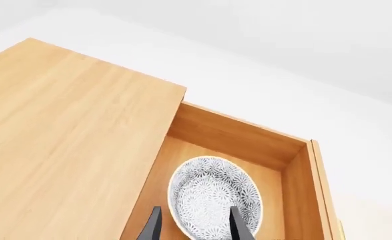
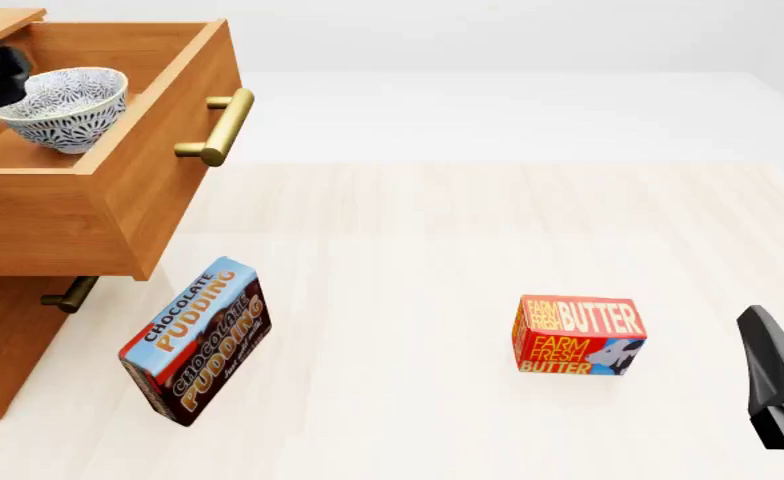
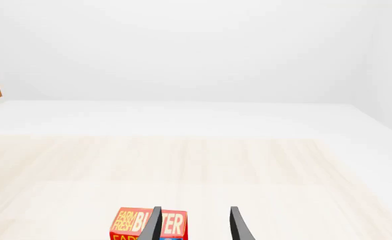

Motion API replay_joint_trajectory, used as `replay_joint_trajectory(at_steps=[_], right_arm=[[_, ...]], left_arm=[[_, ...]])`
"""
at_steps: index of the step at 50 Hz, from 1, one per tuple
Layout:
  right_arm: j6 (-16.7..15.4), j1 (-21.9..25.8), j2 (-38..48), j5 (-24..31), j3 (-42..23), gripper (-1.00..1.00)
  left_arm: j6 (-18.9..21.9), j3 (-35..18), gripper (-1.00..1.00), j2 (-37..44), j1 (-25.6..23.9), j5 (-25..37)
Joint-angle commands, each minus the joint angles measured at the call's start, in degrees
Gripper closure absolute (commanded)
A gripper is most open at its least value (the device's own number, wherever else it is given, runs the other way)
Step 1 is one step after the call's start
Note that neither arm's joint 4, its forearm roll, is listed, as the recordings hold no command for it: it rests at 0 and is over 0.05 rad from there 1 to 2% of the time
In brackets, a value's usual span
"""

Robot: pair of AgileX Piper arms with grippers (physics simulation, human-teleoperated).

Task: Put the bowl in the top drawer of the cabinet.

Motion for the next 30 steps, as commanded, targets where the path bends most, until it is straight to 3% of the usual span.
replay_joint_trajectory(at_steps=[1,30], right_arm=[[0.0,0.0,0.0,0.0,0.0,-1.0],[0.0,0.0,0.0,0.0,0.0,-1.0]], left_arm=[[0.0,-0.3,-1.0,-3.8,-0.8,0.9],[1.0,-1.3,-1.0,-13.2,-4.4,6.4]])
